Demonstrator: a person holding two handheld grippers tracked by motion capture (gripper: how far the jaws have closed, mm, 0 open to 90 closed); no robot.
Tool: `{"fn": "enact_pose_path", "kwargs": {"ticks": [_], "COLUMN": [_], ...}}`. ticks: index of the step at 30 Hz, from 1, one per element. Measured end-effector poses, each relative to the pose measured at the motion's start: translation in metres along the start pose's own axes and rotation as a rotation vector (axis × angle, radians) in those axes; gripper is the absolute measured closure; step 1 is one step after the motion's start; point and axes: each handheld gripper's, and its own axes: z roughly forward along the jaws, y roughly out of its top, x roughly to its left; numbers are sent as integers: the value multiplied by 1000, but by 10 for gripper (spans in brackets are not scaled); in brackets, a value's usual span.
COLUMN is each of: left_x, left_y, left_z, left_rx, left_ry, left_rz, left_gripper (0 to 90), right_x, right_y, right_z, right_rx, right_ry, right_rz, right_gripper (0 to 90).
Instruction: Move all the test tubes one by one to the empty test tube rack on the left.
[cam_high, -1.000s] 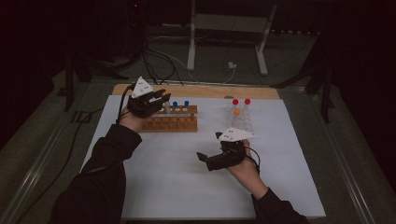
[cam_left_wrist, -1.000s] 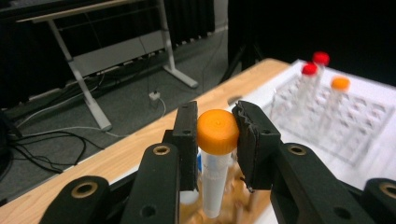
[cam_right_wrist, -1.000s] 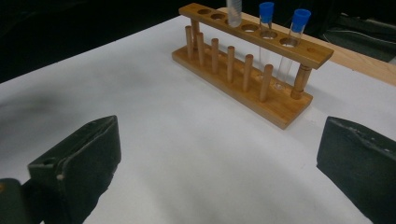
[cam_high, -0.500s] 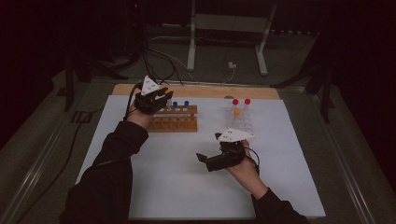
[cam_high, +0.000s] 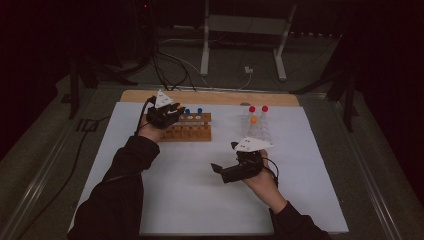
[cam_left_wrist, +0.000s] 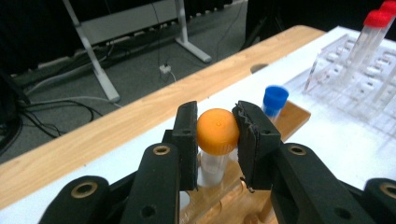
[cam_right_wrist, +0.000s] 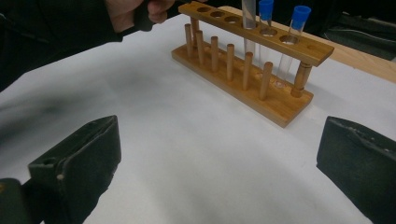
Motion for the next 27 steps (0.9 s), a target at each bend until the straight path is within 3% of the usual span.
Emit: {"fn": "enact_pose_path", "kwargs": {"ticks": [10, 22, 27], "left_x": [0, 1, -1], "left_y": [-4, -3, -1], "left_z": [8, 8, 2], "left_rx": [61, 81, 90], "left_ry": [5, -3, -28], "left_rz": [2, -21, -17], "left_gripper": [718, 709, 599], "right_x": [-2, -3, -5], "right_y": [0, 1, 2], "right_z": [-1, -3, -6], "right_rx": [-4, -10, -27], "right_ry": [-4, -4, -16], "right_rz": [5, 9, 10], "right_gripper": [0, 0, 0]}}
